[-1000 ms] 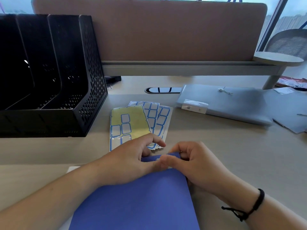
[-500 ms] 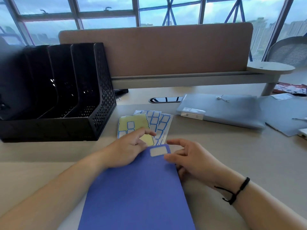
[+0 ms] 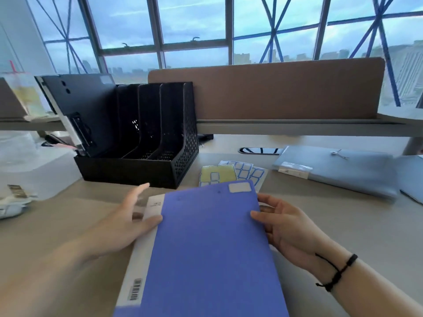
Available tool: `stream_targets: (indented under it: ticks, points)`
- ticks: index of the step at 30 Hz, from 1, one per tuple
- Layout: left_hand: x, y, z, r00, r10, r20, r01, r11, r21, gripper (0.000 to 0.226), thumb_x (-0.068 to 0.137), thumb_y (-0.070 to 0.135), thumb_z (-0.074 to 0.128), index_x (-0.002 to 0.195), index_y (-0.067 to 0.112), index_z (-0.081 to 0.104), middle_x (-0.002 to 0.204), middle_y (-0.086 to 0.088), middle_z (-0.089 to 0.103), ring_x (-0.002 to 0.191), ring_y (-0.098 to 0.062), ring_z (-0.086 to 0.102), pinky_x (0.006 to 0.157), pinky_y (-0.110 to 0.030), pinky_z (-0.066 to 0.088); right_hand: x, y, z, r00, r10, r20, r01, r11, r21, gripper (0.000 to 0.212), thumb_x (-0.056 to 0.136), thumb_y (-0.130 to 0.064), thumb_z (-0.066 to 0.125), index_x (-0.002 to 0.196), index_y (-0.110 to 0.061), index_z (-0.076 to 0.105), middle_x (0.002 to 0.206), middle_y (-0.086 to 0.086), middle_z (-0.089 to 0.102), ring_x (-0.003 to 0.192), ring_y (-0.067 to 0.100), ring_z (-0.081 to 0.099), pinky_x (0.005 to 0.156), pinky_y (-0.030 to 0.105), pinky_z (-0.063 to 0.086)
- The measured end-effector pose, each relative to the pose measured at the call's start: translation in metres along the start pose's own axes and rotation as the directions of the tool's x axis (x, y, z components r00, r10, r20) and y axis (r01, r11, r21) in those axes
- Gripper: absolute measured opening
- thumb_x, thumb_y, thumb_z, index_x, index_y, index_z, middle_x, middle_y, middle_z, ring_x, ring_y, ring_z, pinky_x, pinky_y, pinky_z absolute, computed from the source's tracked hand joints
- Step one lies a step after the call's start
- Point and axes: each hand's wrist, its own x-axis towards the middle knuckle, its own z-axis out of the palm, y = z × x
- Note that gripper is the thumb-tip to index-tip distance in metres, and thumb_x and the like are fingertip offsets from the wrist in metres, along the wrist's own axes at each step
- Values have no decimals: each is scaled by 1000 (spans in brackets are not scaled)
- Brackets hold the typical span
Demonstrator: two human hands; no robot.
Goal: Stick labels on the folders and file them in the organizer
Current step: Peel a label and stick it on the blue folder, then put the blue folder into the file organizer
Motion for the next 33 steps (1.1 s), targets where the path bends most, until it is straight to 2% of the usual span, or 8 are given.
stream_targets:
  ticks: [2,5,13,16,18,22,27,33]
  points:
    - [-13,-6,-3,994,-97,53,109,947,-302,102,57,70,81,143,48,31,121,9,68,102,-9,70,87,-34,54,0,1,6,999,-43,-25,43,998,34,35,93,4,57,125,-10,62,113,21,72,87,31,72,70,37,60]
    - [-32,-1,-1,976,-93,198,200,750,-631,75,78,17,82,139,35,44,119,-10,73,106,-34,71,86,-47,58,-2,1,17,995,-87,-43,89,995,45,33,93,5,56,122,-9,63,112,23,72,85,32,72,69,38,60]
    - [-30,8,-26,981,-161,-104,37,691,-722,82,79,-2,76,140,40,41,106,-20,75,92,-46,72,82,-60,55,11,-3,51,884,-395,-250,277,873,-401,31,84,8,70,100,-17,65,84,8,74,75,25,70,66,31,54]
    - [-25,12,-48,960,-200,-195,-24,636,-771,79,84,-1,71,141,43,39,106,-19,75,89,-47,72,76,-64,56,23,13,70,862,-490,-129,275,667,-693,36,76,-5,83,84,-38,70,101,-4,64,81,13,62,70,23,48]
    - [-22,13,-64,936,-237,-261,-69,603,-795,72,84,-3,70,139,37,43,105,-19,75,87,-46,72,73,-65,57,34,19,86,879,-477,12,252,443,-860,34,72,-26,86,85,-49,65,122,-14,52,114,9,55,92,23,43]
    - [-13,15,-101,847,-306,-434,-231,523,-820,48,87,-4,67,125,23,55,100,-14,76,87,-39,73,67,-51,59,49,17,140,956,-254,147,178,105,-978,53,80,-60,65,128,-56,42,152,-15,17,147,13,18,116,32,22]
    - [8,25,-152,624,-325,-711,-482,556,-677,45,81,-2,70,111,28,54,102,-8,73,94,-34,72,83,-55,58,82,10,216,933,-157,325,359,300,-884,76,87,-63,59,151,-47,20,162,-18,11,149,3,12,120,31,17]
    - [18,37,-210,366,-211,-906,-636,654,-409,68,77,1,73,133,26,45,92,6,72,79,-9,69,80,-39,55,135,1,299,875,-128,466,467,477,-745,120,68,-61,80,153,-46,-3,162,-23,-3,150,3,5,120,31,22]
